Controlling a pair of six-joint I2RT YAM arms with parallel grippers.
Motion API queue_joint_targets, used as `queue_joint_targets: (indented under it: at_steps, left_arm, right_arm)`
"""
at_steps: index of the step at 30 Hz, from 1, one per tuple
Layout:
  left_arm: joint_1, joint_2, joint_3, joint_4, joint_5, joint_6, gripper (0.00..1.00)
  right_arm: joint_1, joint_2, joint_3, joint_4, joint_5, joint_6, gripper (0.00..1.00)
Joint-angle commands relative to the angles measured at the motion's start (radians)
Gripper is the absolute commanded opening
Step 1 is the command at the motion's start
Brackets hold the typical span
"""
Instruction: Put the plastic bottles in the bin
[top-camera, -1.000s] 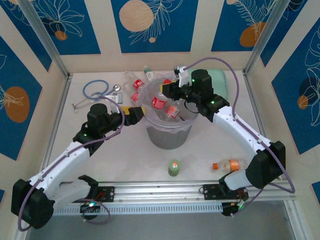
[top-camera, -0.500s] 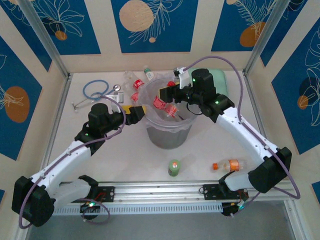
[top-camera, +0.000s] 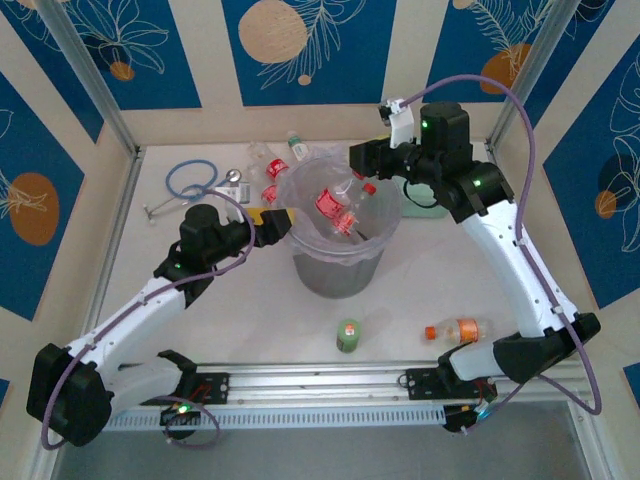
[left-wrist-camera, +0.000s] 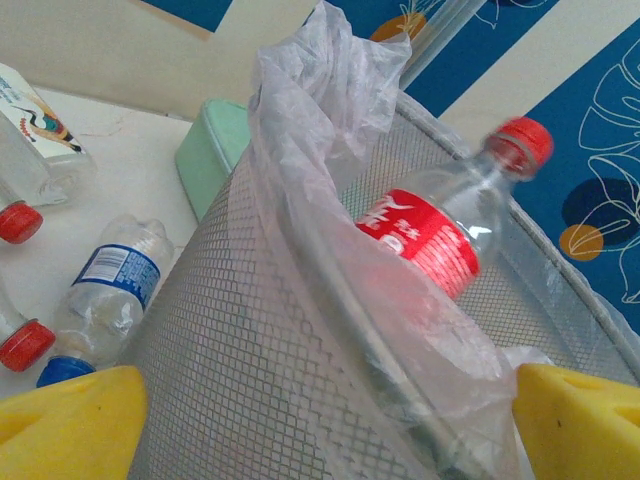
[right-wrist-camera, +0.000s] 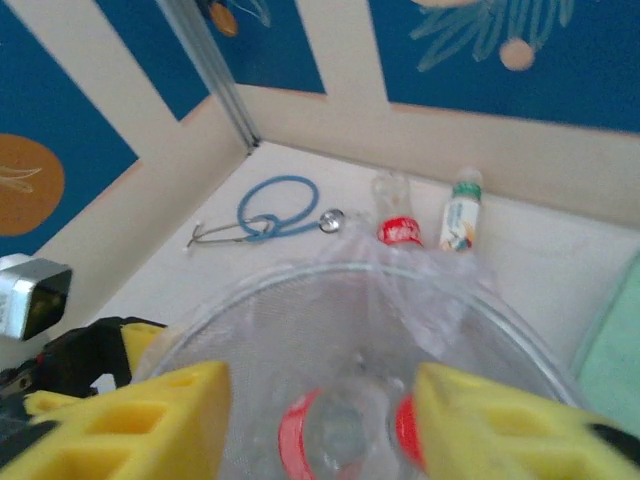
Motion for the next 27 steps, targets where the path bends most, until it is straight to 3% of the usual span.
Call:
queue_joint_targets:
  at_steps: [1,4,13,27]
  left_arm:
    - [-0.008,0.020,0.000,-0.067,-0.005,0.023,0.93]
    - [-0.009,0.026,0.007,-0.070,0.001,0.027,0.93]
    - [-0.012,0.067,0.021,-0.054,0.014,0.024,0.93]
    - [-0.016,0.094,0.050,-0.082,0.011,0.036,0.93]
  right_arm:
    - [-0.060,-0.006,-0.025,-0.078,0.022,0.048,0.41]
    - [-0.113,-0.019,-0.055,-0.071,-0.019,0.079,0.32]
    - [-0.131,0.054,-0.051,-0.026,-0.059,0.084,0.35]
    - [-0.126,0.243,0.039,0.022,-0.184,0.104,0.18]
